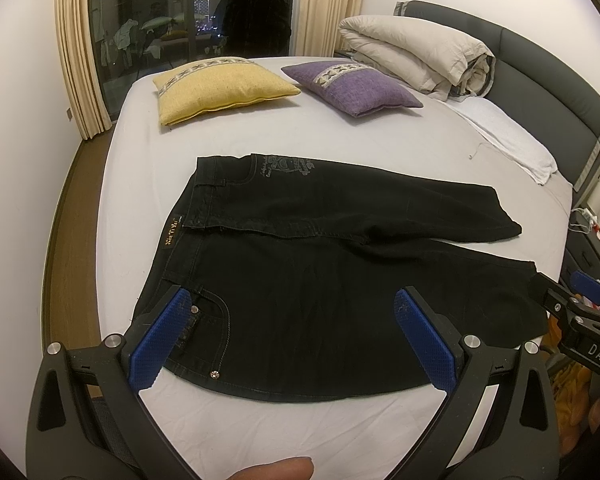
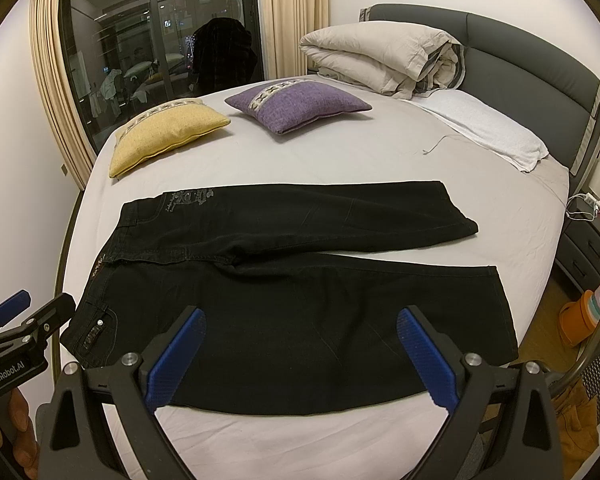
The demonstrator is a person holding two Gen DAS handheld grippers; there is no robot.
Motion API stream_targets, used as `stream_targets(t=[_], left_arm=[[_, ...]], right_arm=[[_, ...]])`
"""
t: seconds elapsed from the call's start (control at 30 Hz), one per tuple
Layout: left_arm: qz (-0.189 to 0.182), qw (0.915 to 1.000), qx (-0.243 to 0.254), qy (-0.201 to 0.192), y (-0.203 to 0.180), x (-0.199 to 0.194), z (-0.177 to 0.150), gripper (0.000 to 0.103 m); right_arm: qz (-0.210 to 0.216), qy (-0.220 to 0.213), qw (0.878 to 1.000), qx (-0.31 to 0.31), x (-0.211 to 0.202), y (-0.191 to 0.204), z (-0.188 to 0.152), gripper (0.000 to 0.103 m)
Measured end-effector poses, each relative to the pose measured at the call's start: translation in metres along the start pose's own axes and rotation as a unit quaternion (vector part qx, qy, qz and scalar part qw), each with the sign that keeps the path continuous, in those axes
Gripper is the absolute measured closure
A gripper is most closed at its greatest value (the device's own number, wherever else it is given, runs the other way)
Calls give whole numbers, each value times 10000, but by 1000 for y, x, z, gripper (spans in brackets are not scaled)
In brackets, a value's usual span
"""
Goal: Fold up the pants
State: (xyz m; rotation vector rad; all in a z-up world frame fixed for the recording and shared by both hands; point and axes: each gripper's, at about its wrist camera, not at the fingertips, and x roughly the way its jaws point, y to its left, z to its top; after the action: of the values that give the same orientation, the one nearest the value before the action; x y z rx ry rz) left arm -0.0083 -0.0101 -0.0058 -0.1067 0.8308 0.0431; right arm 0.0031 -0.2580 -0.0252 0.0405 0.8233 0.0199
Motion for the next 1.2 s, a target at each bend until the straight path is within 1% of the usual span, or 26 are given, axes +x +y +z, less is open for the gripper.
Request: stream_targets(t=[0.27, 0.37, 0.47, 0.53, 0.63, 0.67, 0.7, 0.73, 0.77, 0.83, 0.9, 0.93, 0.97, 1.0, 1.07, 1.13, 1.17, 1.2], left_arm=[[-37, 10000, 33, 46, 1, 7, -5, 0], [-85, 9999, 80, 80, 5, 13, -5, 0], [-229, 9995, 162, 137, 10, 25, -2, 0], [-480, 9984, 267, 165, 17, 38, 5, 0], [-1226, 9913, 300, 383, 34, 66, 25, 0], [-1355, 9895, 311, 390, 40, 75, 32, 0], [-1333, 9896, 445, 300, 44, 84, 43, 0], [-1238, 9900, 614, 290, 46, 91, 51, 0], [-1171, 9890, 828, 365, 48, 103, 63, 0], [-1192, 9854, 1102, 509, 54, 130, 91, 0], [-1044, 9841, 1361, 471, 61, 158, 122, 0], [-1030, 9815, 1530, 511, 63, 173, 136, 0], [-1129, 9757, 1767, 635, 65, 196, 153, 0], [-1213, 9713, 1906, 748, 66, 213, 164, 0], [-1353, 9596, 2250, 1017, 68, 252, 184, 0], [-1272, 9482, 2637, 1231, 67, 291, 199, 0], [-1287, 9422, 2775, 1366, 67, 309, 204, 0], [-1299, 9361, 2902, 1504, 69, 327, 208, 5]], right_arm=[[25, 72, 10000, 7, 4, 5, -7, 4], [97, 147, 9998, -22, 14, 8, -12, 4], [255, 259, 9993, -14, 25, 5, -11, 4], [431, 342, 9985, -30, 35, 2, -10, 4], [631, 334, 9974, -122, 46, -6, -4, 4], [753, 335, 9965, -172, 51, -8, -1, 4], [900, 342, 9951, -213, 57, -11, 3, 4], [1060, 337, 9934, -265, 64, -14, 8, 7], [1160, 356, 9921, -319, 71, -16, 15, 12], [1365, 399, 9887, -483, 86, -21, 26, 14], [1476, 442, 9856, -697, 103, -25, 39, 16], [1542, 476, 9838, -780, 111, -28, 46, 16], [1668, 502, 9807, -891, 121, -30, 53, 18], [1761, 523, 9781, -977, 128, -31, 59, 19], [1927, 578, 9721, -1207, 146, -33, 71, 21], [2025, 603, 9674, -1398, 161, -34, 79, 22], [2082, 624, 9639, -1541, 173, -34, 85, 24], [2127, 634, 9613, -1635, 179, -32, 88, 25]])
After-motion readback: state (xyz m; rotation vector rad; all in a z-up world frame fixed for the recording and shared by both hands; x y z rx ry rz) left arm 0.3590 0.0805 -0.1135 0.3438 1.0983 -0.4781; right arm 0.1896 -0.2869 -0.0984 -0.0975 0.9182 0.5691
